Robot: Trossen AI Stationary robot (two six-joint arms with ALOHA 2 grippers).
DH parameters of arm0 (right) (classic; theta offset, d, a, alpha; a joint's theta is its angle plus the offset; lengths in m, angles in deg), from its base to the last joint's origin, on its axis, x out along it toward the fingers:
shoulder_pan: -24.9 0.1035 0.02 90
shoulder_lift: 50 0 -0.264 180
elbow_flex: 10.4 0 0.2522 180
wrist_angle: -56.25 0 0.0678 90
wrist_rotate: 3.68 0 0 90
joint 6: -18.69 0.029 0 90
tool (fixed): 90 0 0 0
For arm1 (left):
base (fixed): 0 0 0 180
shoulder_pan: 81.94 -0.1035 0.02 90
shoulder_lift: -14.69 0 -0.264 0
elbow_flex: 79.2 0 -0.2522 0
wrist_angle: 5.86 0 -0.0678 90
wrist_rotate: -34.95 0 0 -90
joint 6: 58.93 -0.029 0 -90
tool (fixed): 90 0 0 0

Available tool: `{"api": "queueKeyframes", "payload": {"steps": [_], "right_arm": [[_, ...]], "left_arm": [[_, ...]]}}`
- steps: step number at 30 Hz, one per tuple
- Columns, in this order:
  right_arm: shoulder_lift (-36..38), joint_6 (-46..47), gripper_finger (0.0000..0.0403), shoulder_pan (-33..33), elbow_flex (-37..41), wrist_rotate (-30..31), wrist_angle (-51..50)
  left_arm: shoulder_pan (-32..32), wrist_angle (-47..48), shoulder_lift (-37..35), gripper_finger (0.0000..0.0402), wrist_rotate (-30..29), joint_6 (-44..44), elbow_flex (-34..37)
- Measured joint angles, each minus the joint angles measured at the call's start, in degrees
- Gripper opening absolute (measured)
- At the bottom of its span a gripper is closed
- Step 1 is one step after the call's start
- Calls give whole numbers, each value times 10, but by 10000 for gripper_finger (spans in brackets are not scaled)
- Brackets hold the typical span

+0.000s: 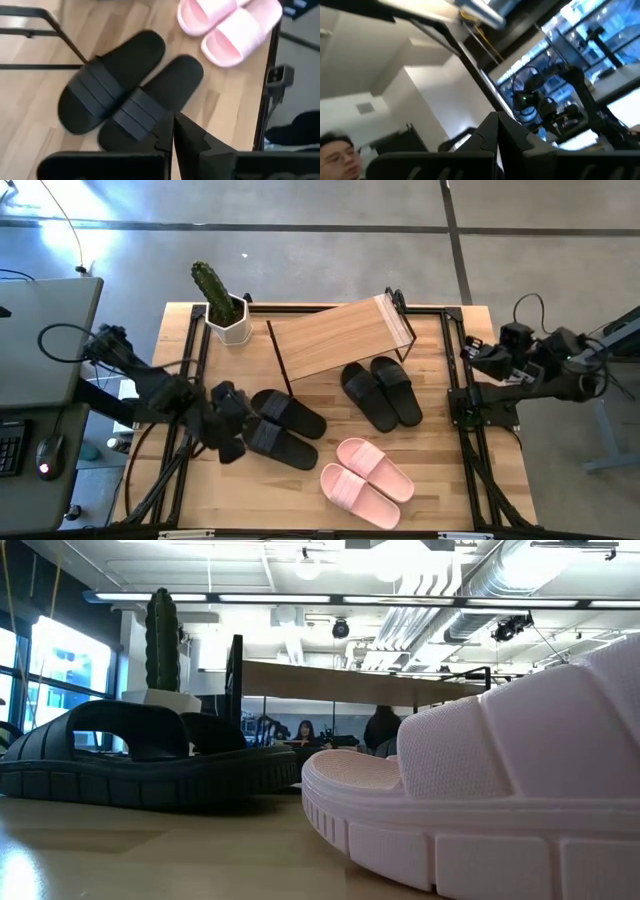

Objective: Pick and place slides into the shelf
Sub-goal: Put the pink slide on the shelf

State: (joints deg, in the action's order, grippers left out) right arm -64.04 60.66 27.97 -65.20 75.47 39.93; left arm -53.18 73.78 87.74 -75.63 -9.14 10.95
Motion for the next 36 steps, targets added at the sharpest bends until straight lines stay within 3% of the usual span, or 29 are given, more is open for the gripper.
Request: {"api": "queueKeyframes", "payload": {"steps": [9, 18, 29, 36], "right_arm": [[-210, 10, 0, 16, -133, -94, -15], [-402, 5, 0, 138, -265, -85, -70], [-554, 100, 0, 292, -403, 116, -380], [-617, 240, 0, 407, -433, 239, -644]], "left_arm": [[9, 2, 22, 3, 5, 0, 0], [9, 2, 22, 3, 7, -18, 0], [9, -21, 22, 3, 9, -14, 0], [9, -62, 22, 3, 9, -15, 0]]}}
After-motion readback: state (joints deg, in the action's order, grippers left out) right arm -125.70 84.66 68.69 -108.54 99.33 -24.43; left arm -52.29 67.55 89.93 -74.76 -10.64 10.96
